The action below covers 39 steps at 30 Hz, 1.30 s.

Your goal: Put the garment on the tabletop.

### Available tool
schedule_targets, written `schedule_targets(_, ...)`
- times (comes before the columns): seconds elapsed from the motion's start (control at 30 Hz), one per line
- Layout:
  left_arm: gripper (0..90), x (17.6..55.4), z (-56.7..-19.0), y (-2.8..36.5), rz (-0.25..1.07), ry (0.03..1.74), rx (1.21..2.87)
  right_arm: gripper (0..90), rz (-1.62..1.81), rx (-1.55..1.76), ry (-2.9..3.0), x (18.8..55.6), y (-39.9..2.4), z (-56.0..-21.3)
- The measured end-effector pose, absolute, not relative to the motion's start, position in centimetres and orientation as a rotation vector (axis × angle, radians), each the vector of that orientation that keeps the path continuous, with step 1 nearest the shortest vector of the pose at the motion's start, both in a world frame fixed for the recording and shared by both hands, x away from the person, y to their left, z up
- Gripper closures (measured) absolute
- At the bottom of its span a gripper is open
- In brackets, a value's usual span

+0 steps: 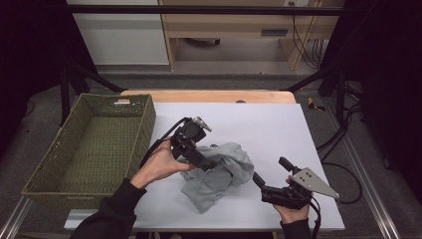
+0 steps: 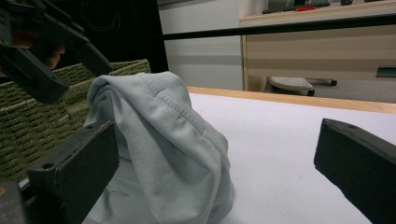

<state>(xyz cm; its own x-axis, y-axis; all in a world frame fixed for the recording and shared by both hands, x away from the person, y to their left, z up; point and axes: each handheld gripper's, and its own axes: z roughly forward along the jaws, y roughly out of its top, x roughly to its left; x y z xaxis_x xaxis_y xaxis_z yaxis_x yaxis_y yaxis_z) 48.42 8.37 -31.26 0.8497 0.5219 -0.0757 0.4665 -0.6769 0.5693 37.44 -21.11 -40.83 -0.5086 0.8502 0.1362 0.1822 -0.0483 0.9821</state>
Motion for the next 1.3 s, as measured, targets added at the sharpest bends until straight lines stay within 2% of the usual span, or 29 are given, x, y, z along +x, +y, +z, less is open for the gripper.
schedule_targets(0.17,0.0,47.2,-31.2,9.6,0.207,0.724,2.346,0.3,1.599,1.094,1.696,37.5,-21.1,-40.9)
schedule_targets(0.43,1.2,46.0,-32.0,11.7,0.197,0.711,2.148,0.3,1.599,1.1,1.697,37.5,-21.1,-40.9)
schedule_targets(0.7,1.5,45.0,-33.6,13.6,0.262,0.715,1.983,0.3,1.602,1.098,1.693,37.5,-21.1,-40.9)
schedule_targets(1.3,2.2,41.1,-35.8,16.9,0.394,0.715,1.768,0.3,1.595,1.098,1.691,37.5,-21.0,-40.8)
